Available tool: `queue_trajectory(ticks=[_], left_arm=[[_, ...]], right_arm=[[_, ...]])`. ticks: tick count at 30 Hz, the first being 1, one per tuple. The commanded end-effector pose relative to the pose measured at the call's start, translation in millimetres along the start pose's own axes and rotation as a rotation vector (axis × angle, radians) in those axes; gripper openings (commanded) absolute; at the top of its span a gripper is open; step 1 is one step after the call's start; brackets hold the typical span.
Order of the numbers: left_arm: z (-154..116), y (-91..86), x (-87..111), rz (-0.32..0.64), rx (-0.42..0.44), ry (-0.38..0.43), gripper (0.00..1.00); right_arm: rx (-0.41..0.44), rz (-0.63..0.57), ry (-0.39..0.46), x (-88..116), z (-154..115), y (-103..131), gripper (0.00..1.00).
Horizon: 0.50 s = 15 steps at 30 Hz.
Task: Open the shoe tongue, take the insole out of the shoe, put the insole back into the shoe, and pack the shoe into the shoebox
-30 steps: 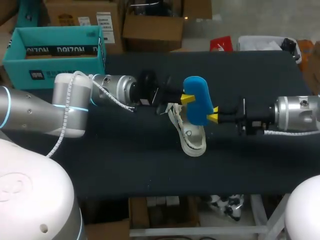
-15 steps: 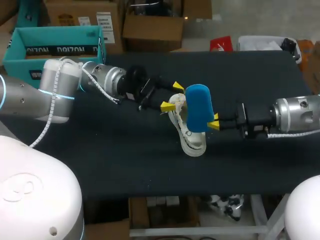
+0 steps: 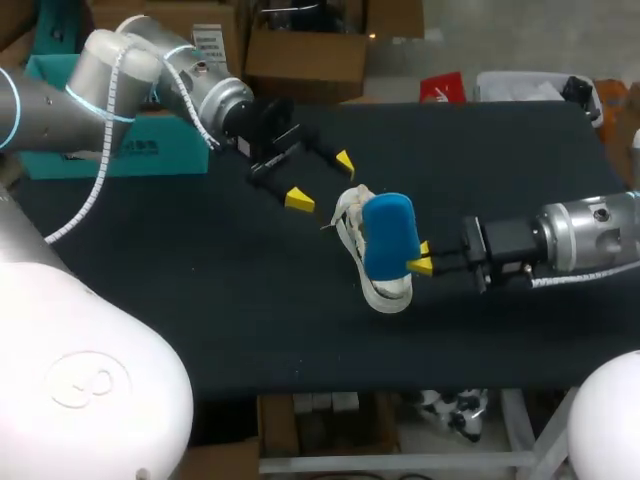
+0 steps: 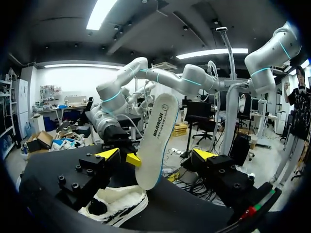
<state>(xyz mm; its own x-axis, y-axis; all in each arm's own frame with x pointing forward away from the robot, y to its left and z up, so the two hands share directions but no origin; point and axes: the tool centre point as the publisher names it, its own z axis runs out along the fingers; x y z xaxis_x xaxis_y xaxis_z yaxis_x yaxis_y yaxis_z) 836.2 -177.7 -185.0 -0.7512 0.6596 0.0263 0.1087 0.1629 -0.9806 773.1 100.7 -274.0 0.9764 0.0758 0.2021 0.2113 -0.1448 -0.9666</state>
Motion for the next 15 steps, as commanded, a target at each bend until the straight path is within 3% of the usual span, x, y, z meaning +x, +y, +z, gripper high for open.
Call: queue_trajectory(ticks=[1,3,10,15], left_arm=[[-6.8,5.4,-6.3,-0.012,-0.061,0.047,1.0],[-11.4,12.4,-10.0,-0.018,-0.113,0.027,1.0],[-11.4,12.4,-10.0,-0.018,-0.113,0.027,1.0],[-11.4,12.4,-10.0,-0.018,-0.113,0.027,1.0]], right_arm=[[0.015,-0.001,-0.003,-5.4,3.5,0.6,0.0],[0.036,-0.01,-0.004,-8.5,4.9,-1.2,0.0],[0.054,-0.049,-0.019,-15.6,9.7,-6.5,0.0],[0.034,-0.092,0.109,-19.1,16.5,-6.3,0.0]])
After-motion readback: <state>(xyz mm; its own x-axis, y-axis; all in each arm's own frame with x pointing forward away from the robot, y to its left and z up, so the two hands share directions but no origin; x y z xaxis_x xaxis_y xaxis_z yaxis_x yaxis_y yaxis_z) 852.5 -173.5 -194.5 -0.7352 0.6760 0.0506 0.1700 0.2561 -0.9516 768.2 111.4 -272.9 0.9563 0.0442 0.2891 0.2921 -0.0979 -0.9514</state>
